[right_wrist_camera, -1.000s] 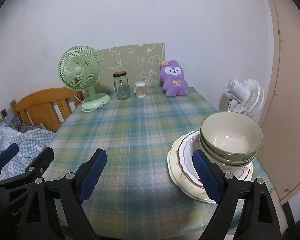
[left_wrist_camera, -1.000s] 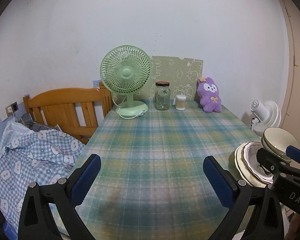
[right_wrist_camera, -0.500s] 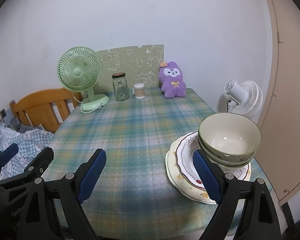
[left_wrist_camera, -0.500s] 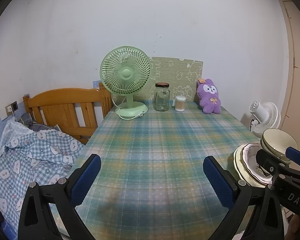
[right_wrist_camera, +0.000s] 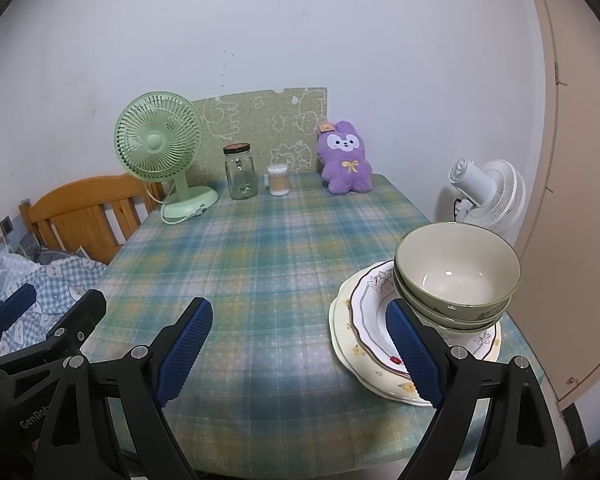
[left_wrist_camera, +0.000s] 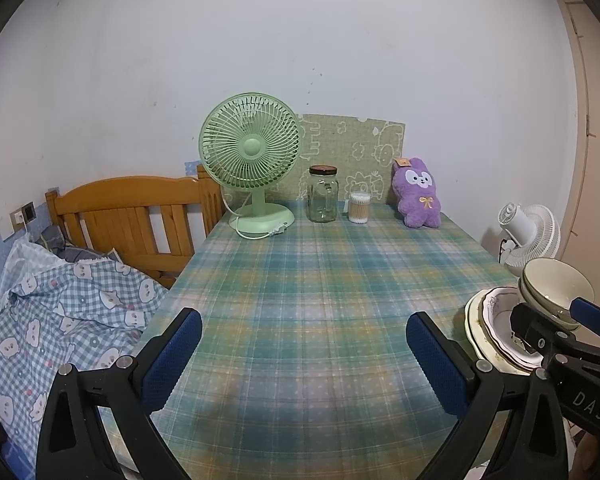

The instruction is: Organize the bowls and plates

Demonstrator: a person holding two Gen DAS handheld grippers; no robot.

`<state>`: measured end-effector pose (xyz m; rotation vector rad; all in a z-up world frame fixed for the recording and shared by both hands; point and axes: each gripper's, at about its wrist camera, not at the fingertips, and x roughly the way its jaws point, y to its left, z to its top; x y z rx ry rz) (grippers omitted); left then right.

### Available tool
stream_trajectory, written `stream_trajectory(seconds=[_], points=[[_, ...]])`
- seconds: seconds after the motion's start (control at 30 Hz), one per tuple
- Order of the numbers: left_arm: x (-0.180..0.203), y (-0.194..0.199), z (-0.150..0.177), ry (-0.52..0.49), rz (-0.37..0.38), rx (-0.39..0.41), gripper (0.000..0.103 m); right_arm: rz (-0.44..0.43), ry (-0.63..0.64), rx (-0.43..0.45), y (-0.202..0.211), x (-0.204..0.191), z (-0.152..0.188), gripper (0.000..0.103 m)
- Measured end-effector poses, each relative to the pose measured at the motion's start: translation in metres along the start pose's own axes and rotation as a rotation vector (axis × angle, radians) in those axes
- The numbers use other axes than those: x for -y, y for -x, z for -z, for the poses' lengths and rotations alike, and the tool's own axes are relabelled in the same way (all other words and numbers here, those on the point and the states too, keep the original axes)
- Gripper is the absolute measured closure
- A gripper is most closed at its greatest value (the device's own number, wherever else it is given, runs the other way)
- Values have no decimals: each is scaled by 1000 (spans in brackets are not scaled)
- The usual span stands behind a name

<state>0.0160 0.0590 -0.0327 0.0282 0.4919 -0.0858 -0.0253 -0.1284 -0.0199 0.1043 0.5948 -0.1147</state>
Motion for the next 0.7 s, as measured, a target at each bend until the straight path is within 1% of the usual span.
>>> stream_trajectory(seconds=[0.43, 0.7], points=[[6, 1, -4, -13, 19, -5, 0, 19, -18, -15, 3, 8, -2, 13], [16, 7, -14, -14, 32, -10, 0, 34, -20, -38, 7, 18, -12, 13]])
